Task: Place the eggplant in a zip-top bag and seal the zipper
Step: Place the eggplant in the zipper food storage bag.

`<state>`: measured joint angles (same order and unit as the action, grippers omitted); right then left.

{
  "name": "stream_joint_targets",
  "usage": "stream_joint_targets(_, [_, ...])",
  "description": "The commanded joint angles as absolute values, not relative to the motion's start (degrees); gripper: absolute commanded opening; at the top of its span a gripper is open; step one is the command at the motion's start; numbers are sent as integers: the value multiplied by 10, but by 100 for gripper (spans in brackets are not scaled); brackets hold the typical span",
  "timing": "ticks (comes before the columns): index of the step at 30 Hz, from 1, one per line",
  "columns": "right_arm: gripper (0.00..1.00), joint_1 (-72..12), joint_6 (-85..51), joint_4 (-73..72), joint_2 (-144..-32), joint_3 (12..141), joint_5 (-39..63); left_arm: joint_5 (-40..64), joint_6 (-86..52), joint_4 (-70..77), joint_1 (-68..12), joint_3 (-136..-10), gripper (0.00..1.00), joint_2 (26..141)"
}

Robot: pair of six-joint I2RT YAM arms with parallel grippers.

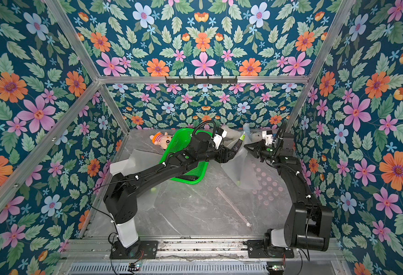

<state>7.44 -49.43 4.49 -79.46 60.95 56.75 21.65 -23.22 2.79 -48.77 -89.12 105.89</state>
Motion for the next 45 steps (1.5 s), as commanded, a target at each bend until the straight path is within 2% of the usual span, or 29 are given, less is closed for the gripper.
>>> stream_joint_targets(1, [0,73,-489,43,-796,604,573,239,-236,27,-483,-901,64,1056])
stream_joint_targets(10, [0,72,-489,40,-797,606,578,211,-219,-45,-467,-929,62,1056])
stream_joint_targets(12, [0,72,-489,40,-797,608,580,208,-216,-53,-459,-929,58,1056])
stream_joint_targets(16, [0,71,-489,40,-796,607,580,239,-219,-56,-451,-945,44,1070])
stream_joint_targets(18, [0,71,-489,40,-797,605,581,255,-221,-53,-451,-953,41,1076])
stream_joint_targets(25, [0,70,-488,39,-803,604,580,302,-245,-16,-452,-960,37,1091])
stream_joint_targets(35, [0,66,-492,38,-802,611,577,308,-250,-20,-460,-960,35,1124])
stream_joint_targets(45, [0,66,-499,29,-798,613,579,211,-211,-146,-470,-1020,34,1163])
